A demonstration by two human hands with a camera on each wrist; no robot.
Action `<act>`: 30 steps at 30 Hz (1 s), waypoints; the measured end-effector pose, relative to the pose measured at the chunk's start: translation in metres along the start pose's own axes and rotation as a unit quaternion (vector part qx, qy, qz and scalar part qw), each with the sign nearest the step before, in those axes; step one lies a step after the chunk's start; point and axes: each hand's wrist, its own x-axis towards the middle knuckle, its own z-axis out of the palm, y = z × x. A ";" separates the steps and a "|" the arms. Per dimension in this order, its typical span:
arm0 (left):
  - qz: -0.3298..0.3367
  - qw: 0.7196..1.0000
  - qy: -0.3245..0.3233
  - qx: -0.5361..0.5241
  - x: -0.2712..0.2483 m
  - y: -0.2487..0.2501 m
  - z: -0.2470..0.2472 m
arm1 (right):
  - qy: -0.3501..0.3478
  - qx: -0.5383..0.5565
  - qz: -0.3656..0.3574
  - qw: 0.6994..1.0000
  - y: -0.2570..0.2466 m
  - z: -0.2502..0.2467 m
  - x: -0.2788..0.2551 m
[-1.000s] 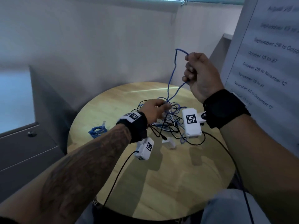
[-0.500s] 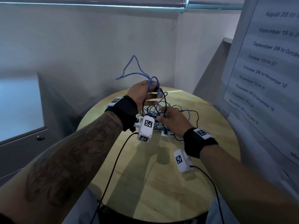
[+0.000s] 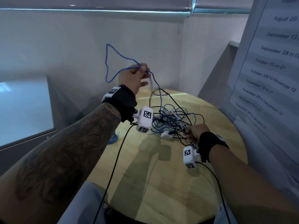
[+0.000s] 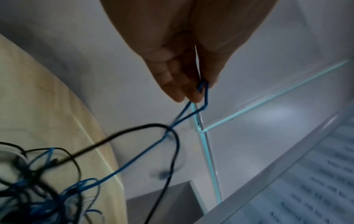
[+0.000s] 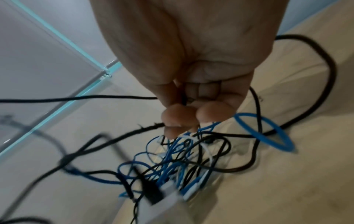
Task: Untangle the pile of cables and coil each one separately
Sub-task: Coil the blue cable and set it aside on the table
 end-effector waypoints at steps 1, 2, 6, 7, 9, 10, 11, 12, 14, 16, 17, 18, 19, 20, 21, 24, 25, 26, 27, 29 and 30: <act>0.009 0.999 0.024 -0.035 0.004 0.005 -0.002 | 0.003 -0.001 0.015 1.000 0.004 -0.004 0.001; 0.018 0.996 0.049 -0.075 0.008 0.012 -0.004 | 0.007 -0.006 0.027 1.000 0.010 -0.009 0.005; 0.000 0.995 0.042 -0.095 0.016 0.035 -0.012 | 0.027 -0.047 0.002 0.999 0.024 -0.021 0.012; -0.015 0.997 0.021 -0.079 0.014 0.037 -0.012 | 0.027 -0.061 -0.028 0.997 0.022 -0.022 0.011; -0.025 0.998 -0.018 -0.055 0.010 0.041 -0.008 | 0.063 -0.108 -0.122 0.985 0.011 -0.024 0.009; -0.025 0.998 -0.030 -0.054 0.007 0.042 -0.007 | 0.103 -0.107 -0.171 0.974 0.004 -0.026 0.009; -0.023 0.997 -0.037 -0.058 0.005 0.045 -0.005 | 0.150 -0.073 -0.226 0.960 -0.006 -0.027 0.004; -0.022 0.997 -0.042 -0.063 0.003 0.047 -0.003 | 0.191 -0.017 -0.284 0.939 -0.016 -0.026 -0.002; -0.015 0.997 -0.048 -0.061 0.000 0.053 -0.001 | 0.193 0.052 -0.383 0.902 -0.039 -0.014 -0.019; -0.007 0.996 -0.061 -0.060 -0.003 0.059 0.001 | 0.084 0.005 -0.431 0.898 -0.057 0.008 -0.041; -0.002 0.996 -0.068 -0.061 -0.004 0.062 0.002 | 0.014 -0.062 -0.431 0.900 -0.063 0.021 -0.051; 0.000 0.995 -0.075 -0.064 -0.005 0.066 0.002 | -0.051 -0.131 -0.421 0.896 -0.066 0.034 -0.055; -0.001 0.994 -0.082 -0.068 -0.007 0.069 0.002 | -0.101 -0.195 -0.409 0.886 -0.066 0.047 -0.056; -0.001 0.993 -0.088 -0.074 -0.007 0.073 0.001 | -0.133 -0.239 -0.398 0.875 -0.065 0.058 -0.053; 0.001 0.992 -0.091 -0.083 -0.006 0.076 0.000 | -0.147 -0.261 -0.390 0.871 -0.064 0.069 -0.050; 0.005 0.990 -0.090 -0.106 -0.006 0.083 -0.007 | -0.148 -0.224 -0.377 0.886 -0.066 0.090 -0.048; 0.005 0.990 -0.092 -0.110 -0.005 0.085 -0.010 | -0.148 -0.212 -0.380 0.888 -0.068 0.095 -0.048; 0.006 0.989 -0.094 -0.113 -0.005 0.086 -0.013 | -0.143 -0.212 -0.387 0.886 -0.071 0.100 -0.048; 0.007 0.989 -0.093 -0.115 -0.005 0.088 -0.015 | -0.135 -0.216 -0.395 0.883 -0.074 0.102 -0.049; 0.013 0.992 -0.080 -0.095 -0.004 0.090 -0.019 | -0.115 -0.221 -0.402 0.881 -0.083 0.100 -0.049; 0.019 0.995 -0.067 -0.072 -0.002 0.090 -0.021 | -0.105 -0.214 -0.405 0.883 -0.087 0.097 -0.048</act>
